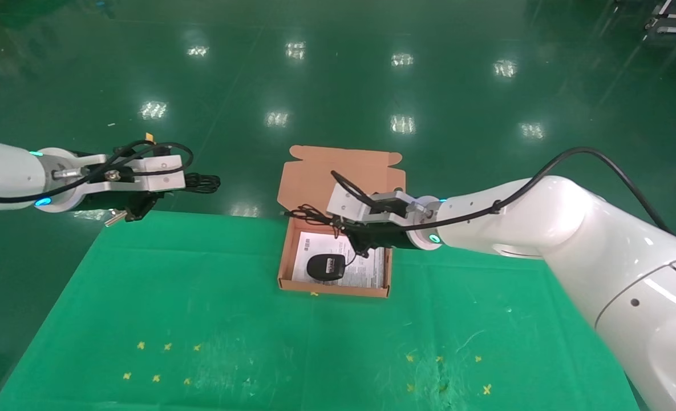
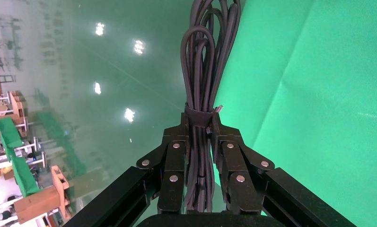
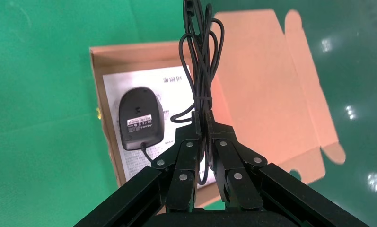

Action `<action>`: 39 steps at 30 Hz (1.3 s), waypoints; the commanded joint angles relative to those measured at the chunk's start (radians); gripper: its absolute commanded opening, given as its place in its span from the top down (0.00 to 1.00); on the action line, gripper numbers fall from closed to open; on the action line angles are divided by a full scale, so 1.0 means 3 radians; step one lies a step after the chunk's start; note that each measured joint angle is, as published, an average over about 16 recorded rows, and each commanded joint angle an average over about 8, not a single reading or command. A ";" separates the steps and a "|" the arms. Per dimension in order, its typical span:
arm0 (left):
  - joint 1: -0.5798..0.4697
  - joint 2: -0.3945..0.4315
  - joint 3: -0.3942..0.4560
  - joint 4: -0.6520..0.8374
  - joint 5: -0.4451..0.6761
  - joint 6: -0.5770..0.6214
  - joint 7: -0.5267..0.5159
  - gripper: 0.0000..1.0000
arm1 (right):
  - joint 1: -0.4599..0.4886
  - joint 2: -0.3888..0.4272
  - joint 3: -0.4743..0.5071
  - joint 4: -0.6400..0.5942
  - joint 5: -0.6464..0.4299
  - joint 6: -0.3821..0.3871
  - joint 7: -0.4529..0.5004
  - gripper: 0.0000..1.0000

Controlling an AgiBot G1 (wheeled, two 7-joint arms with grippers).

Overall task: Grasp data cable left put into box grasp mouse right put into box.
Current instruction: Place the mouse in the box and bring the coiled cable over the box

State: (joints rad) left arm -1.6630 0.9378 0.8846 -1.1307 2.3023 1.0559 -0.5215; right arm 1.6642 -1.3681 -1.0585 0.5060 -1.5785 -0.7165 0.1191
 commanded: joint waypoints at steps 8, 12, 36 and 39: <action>0.0001 -0.0002 0.0000 -0.0005 0.0003 0.0002 -0.0003 1.00 | -0.0018 -0.0009 -0.0218 -0.0040 0.0107 0.0085 0.0173 0.08; 0.0004 0.0000 0.0000 -0.0006 0.0001 0.0002 -0.0003 1.00 | -0.0026 0.0018 -0.0241 -0.0001 0.0126 0.0077 0.0170 0.00; 0.0417 0.1129 0.0122 0.1234 -0.0634 -0.1176 0.1185 1.00 | 0.0072 0.1142 -0.0177 0.0874 0.0116 0.0053 0.0329 0.00; 0.0439 0.1308 0.0130 0.1492 -0.0827 -0.1352 0.1471 1.00 | 0.0080 0.1384 -0.0176 0.1122 0.0074 0.0032 0.0434 0.00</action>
State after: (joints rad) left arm -1.5332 1.3084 0.9318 -0.7132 2.0463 0.6648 -0.0849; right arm 1.6875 -0.9597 -1.1101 0.8435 -1.5565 -0.7021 0.2548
